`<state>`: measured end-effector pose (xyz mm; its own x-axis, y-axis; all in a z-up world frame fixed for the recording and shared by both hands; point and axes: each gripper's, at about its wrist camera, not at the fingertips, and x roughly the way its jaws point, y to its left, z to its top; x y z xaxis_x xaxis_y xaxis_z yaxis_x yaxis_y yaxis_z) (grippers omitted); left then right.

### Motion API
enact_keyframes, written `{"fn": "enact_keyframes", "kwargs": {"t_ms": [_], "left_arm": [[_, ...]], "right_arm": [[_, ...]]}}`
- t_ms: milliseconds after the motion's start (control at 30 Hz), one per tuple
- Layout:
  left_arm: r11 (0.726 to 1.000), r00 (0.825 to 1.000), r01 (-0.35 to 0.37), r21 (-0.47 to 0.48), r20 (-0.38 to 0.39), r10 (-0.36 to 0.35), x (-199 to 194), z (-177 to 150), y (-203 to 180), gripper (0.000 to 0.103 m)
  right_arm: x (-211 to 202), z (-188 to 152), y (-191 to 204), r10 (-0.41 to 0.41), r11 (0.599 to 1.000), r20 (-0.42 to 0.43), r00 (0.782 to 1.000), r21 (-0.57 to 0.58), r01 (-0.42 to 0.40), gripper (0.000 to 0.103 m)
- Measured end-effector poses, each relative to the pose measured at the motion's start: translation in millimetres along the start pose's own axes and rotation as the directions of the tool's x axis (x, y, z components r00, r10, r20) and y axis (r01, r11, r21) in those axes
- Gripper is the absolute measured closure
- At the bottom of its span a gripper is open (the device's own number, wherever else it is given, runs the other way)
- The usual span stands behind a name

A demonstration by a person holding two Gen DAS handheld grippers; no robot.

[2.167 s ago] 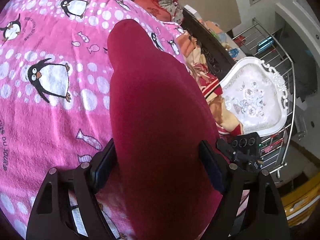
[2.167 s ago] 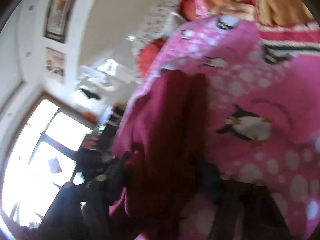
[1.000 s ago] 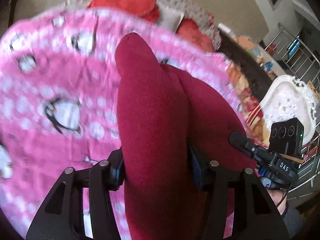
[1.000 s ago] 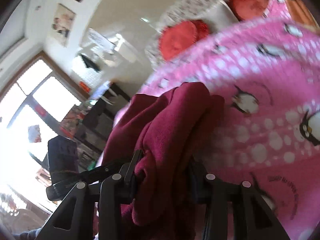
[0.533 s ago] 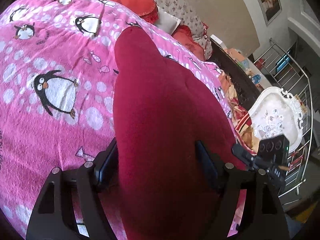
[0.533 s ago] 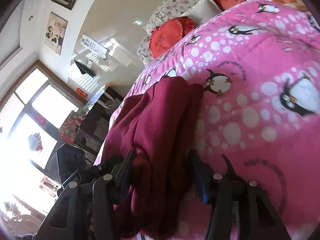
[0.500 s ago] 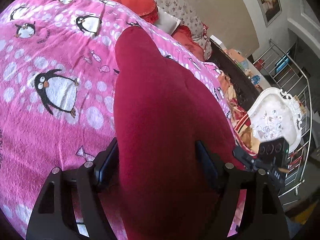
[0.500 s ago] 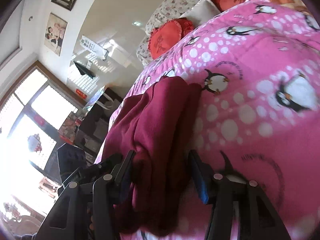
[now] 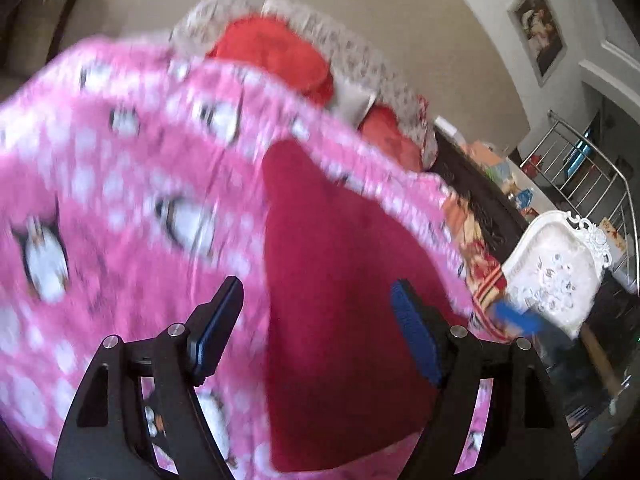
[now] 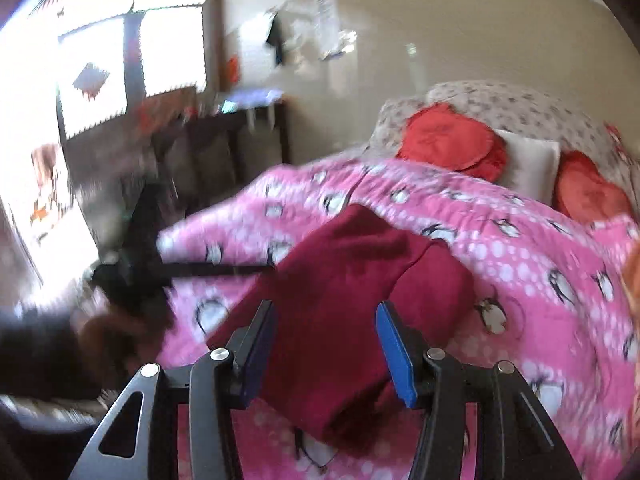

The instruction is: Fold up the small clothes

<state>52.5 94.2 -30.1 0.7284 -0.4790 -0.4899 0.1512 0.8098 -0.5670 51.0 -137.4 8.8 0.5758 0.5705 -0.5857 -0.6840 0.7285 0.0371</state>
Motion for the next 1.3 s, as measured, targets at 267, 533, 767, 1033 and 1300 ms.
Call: {"fn": "enact_keyframes", "kwargs": {"t_ms": [267, 533, 767, 1033, 1300], "left_arm": [[0.992, 0.997, -0.011, 0.129, -0.078, 0.021, 70.0, 49.7, -57.6, 0.025], [0.977, 0.966, -0.164, 0.139, -0.181, 0.187, 144.2, 40.4, -27.2, 0.025], [0.983, 0.975, -0.144, 0.112, -0.152, 0.16, 139.8, 38.9, -18.7, 0.025], [0.982, 0.977, -0.145, 0.119, -0.143, 0.161, 138.9, 40.8, -26.2, 0.025], [0.981, 0.977, -0.139, 0.134, -0.142, 0.158, 136.8, 39.3, -27.2, 0.025]], "right_arm": [[50.2, -50.9, -4.3, -0.089, 0.996, -0.089, 0.992, -0.018, 0.088, 0.053], [49.0, -53.5, -5.1, -0.082, 0.997, -0.088, 0.993, -0.018, 0.08, 0.052], [45.7, -52.2, -8.0, -0.058, 0.998, -0.09, 0.994, 0.007, 0.059, 0.051], [53.3, -48.0, -7.5, -0.074, 0.997, -0.108, 0.991, 0.001, 0.074, 0.05], [61.7, -42.5, 19.0, 0.039, 0.99, -0.185, 0.982, -0.125, -0.063, 0.0]]}}
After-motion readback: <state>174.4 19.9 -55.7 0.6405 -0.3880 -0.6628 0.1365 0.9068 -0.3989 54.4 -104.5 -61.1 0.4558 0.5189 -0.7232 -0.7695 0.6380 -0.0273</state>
